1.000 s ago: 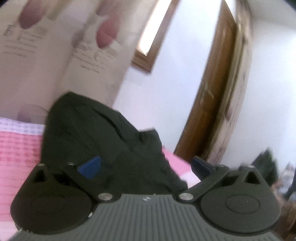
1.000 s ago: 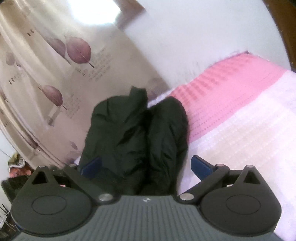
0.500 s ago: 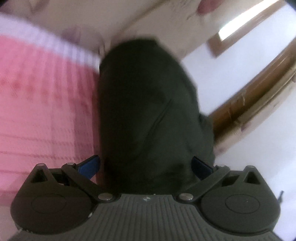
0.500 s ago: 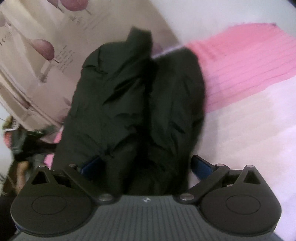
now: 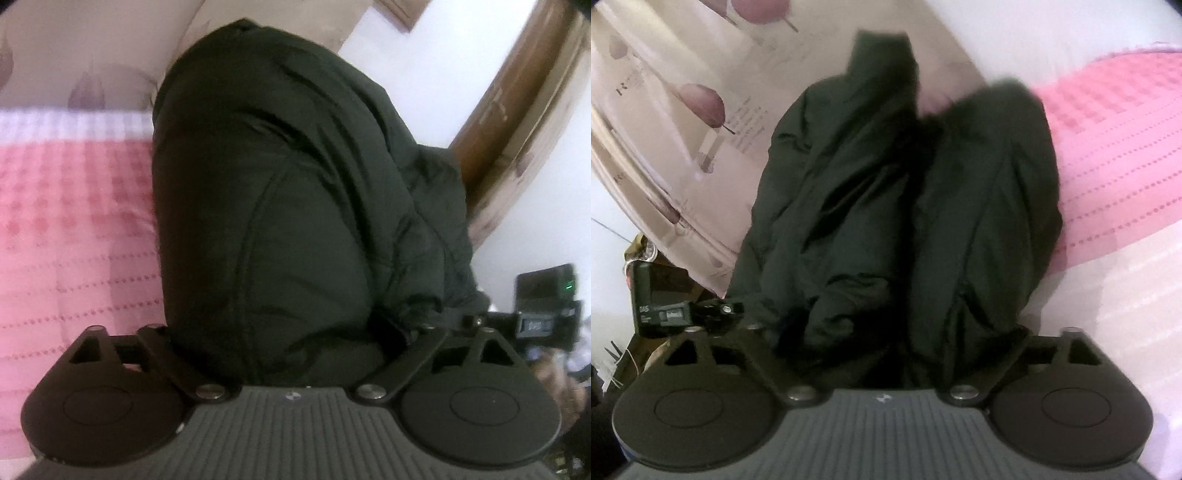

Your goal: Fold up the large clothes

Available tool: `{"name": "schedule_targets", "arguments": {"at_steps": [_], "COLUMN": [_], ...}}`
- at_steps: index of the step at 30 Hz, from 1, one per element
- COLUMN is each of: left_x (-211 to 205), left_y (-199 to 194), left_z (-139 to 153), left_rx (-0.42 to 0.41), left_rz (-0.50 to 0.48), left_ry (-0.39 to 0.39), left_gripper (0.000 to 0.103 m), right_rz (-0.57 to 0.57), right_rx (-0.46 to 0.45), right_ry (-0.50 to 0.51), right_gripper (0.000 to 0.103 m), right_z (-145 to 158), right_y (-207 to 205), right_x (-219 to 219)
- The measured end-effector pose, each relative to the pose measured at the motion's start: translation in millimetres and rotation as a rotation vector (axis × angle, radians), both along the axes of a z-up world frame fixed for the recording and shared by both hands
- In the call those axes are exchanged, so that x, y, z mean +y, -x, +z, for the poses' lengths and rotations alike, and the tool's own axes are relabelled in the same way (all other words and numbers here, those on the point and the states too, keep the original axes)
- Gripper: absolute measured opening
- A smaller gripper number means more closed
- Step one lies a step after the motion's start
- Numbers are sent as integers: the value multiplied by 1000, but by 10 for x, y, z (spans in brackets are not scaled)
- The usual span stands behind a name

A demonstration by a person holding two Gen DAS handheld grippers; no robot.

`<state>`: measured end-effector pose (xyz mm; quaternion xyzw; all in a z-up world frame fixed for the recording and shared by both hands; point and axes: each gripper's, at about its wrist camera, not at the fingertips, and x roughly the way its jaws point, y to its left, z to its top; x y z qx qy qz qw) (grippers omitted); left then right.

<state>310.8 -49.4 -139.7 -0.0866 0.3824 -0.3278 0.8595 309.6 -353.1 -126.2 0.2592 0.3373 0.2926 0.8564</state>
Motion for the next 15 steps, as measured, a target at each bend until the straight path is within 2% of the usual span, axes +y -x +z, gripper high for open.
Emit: {"name": "schedule_targets", "arguments": {"at_steps": [4, 15], "left_x": [-139, -184], "left_y": [148, 315], "left_z": [101, 244], "left_rx": [-83, -141], "left_rz": [22, 53], "left_ry": [-82, -145], "left_gripper": [86, 81], "right_rz": [-31, -48], "right_rx": [-44, -58], "right_ry": [40, 41], "right_gripper": [63, 56], "right_z": [68, 136], "right_y": [176, 416], "right_x": [-90, -289]}}
